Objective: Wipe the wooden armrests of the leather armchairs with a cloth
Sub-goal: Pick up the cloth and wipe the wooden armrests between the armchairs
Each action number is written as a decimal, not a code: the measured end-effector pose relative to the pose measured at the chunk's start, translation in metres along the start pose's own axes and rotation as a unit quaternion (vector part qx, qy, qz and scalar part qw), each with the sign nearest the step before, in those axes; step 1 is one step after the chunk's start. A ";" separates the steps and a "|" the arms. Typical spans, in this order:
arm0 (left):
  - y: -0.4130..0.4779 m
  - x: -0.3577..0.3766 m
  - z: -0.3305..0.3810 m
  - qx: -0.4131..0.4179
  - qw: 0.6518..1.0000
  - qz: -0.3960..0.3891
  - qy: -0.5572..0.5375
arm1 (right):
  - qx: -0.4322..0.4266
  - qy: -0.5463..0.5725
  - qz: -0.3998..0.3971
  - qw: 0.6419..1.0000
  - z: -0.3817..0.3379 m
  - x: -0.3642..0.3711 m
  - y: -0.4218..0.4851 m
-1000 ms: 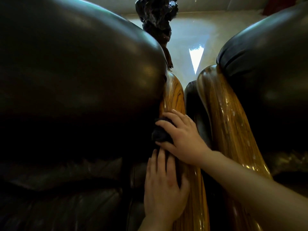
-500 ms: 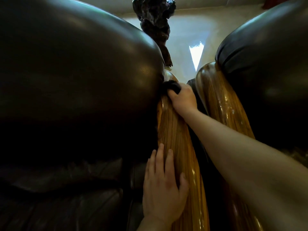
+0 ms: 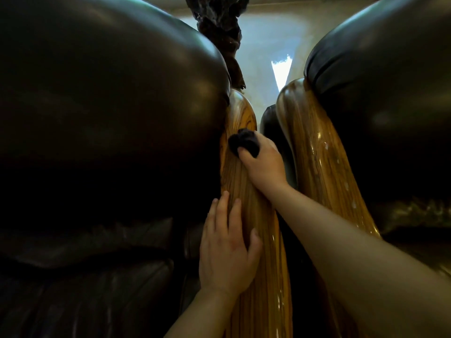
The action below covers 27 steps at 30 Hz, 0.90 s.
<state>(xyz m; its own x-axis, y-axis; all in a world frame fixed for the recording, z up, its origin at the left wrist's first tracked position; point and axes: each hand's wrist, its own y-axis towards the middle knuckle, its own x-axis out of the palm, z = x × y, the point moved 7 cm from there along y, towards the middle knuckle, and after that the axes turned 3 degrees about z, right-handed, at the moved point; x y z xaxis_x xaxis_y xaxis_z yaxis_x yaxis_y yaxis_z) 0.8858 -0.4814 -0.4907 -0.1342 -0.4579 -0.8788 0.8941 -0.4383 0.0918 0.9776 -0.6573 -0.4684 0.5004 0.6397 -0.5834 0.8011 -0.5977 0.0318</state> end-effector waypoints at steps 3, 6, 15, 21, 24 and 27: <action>0.000 -0.004 0.003 0.015 1.000 0.019 -0.013 | -0.107 -0.053 -0.025 0.992 0.003 -0.008 -0.070; 0.001 -0.008 0.000 0.005 0.998 0.021 -0.065 | -0.101 -0.008 -0.041 0.994 0.020 -0.016 -0.117; -0.024 -0.021 0.012 0.099 0.995 0.008 -0.002 | -0.098 -0.076 -0.024 0.992 -0.006 -0.015 -0.106; -0.137 -0.024 -0.023 0.116 0.992 -0.052 -0.010 | -0.195 -0.160 -0.072 0.965 0.035 -0.036 -0.243; -0.163 -0.024 -0.031 0.103 0.992 -0.075 0.007 | -0.264 -0.284 -0.061 0.920 0.008 -0.024 -0.207; -0.171 -0.035 -0.038 0.053 0.995 -0.072 -0.041 | -0.223 -0.312 -0.052 0.922 -0.014 -0.010 -0.186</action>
<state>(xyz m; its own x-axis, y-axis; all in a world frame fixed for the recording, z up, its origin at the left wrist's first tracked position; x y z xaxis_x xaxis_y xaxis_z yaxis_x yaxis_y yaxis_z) 0.7532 -0.3613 -0.4934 -0.2957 -0.4434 -0.8461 0.8131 -0.5818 0.0207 0.8283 -0.5456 -0.4575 0.2380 0.1979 -0.9509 0.9591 -0.2021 0.1979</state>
